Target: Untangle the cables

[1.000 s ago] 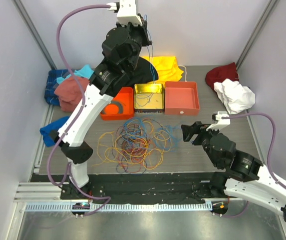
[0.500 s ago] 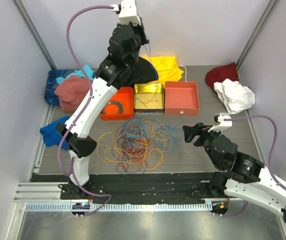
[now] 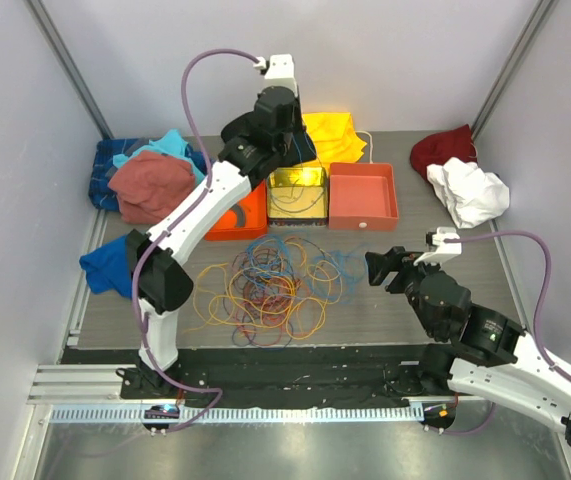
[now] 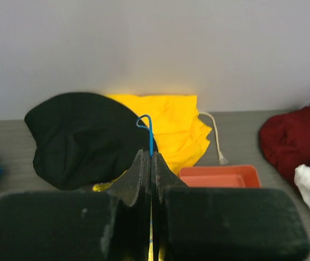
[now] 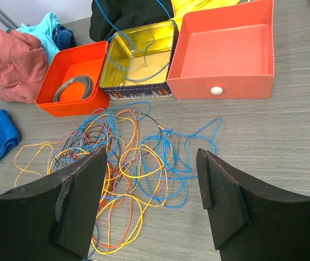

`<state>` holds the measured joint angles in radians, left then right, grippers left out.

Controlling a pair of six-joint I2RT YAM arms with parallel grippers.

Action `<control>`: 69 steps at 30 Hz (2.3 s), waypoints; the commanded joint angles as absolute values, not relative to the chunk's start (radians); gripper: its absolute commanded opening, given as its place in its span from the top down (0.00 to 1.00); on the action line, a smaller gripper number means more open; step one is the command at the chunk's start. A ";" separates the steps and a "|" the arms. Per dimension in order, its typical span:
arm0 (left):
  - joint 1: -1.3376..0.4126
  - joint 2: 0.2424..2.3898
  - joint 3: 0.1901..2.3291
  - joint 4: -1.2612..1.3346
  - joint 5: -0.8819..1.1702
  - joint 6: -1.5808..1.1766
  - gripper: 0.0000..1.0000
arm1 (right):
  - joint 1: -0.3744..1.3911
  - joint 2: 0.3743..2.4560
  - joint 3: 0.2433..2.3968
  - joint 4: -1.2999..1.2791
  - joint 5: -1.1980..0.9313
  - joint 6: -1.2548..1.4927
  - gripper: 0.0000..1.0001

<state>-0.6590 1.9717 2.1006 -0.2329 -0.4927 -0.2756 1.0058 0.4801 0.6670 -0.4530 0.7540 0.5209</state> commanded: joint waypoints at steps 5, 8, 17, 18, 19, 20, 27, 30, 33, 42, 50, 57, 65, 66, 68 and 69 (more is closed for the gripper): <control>-0.660 1.905 1.988 -0.155 -0.486 -0.342 1.00 | 1.005 0.477 0.655 -0.443 0.772 0.523 0.25; -0.660 1.859 1.916 -0.152 -0.486 -0.377 1.00 | 1.006 0.472 0.649 -0.448 0.772 0.529 0.25; -0.661 1.769 1.692 -0.222 -0.494 -0.469 1.00 | 1.006 0.449 0.627 -0.465 0.761 0.557 0.25; -0.661 1.761 1.677 -0.233 -0.476 -0.480 1.00 | 1.005 0.445 0.626 -0.468 0.761 0.561 0.25; -0.661 1.747 1.661 -0.245 -0.465 -0.489 1.00 | 1.005 0.445 0.626 -0.469 0.761 0.561 0.25; -0.663 1.741 1.643 -0.247 -0.454 -0.500 1.00 | 1.005 0.442 0.624 -0.469 0.762 0.561 0.25; -0.664 1.784 1.612 -0.278 -0.379 -0.525 1.00 | 1.006 0.453 0.623 -0.466 0.764 0.561 0.25; -0.663 1.897 1.728 -0.339 -0.376 -0.497 1.00 | 1.005 0.456 0.623 -0.468 0.765 0.560 0.25; -0.657 2.041 1.906 -0.452 -0.374 -0.471 1.00 | 1.005 0.448 0.623 -0.471 0.770 0.558 0.25; -0.669 1.909 1.780 -0.482 -0.330 -0.583 1.00 | 1.005 0.434 0.620 -0.483 0.778 0.566 0.25; -0.701 1.718 1.620 -0.454 -0.362 -0.598 1.00 | 1.005 0.453 0.618 -0.451 0.756 0.557 0.25; -0.701 1.732 1.721 -0.525 -0.420 -0.578 1.00 | 1.005 0.428 0.630 -0.465 0.750 0.566 0.26; -0.696 1.753 1.759 -0.554 -0.449 -0.558 1.00 | 1.005 0.417 0.629 -0.472 0.759 0.569 0.26; -0.693 1.781 1.773 -0.554 -0.448 -0.555 1.00 | 1.006 0.419 0.629 -0.476 0.759 0.569 0.26; -0.678 1.819 1.822 -0.560 -0.443 -0.551 1.00 | 1.006 0.419 0.629 -0.476 0.761 0.569 0.26; -0.672 1.841 1.841 -0.563 -0.425 -0.549 1.00 | 1.006 0.419 0.629 -0.476 0.761 0.568 0.26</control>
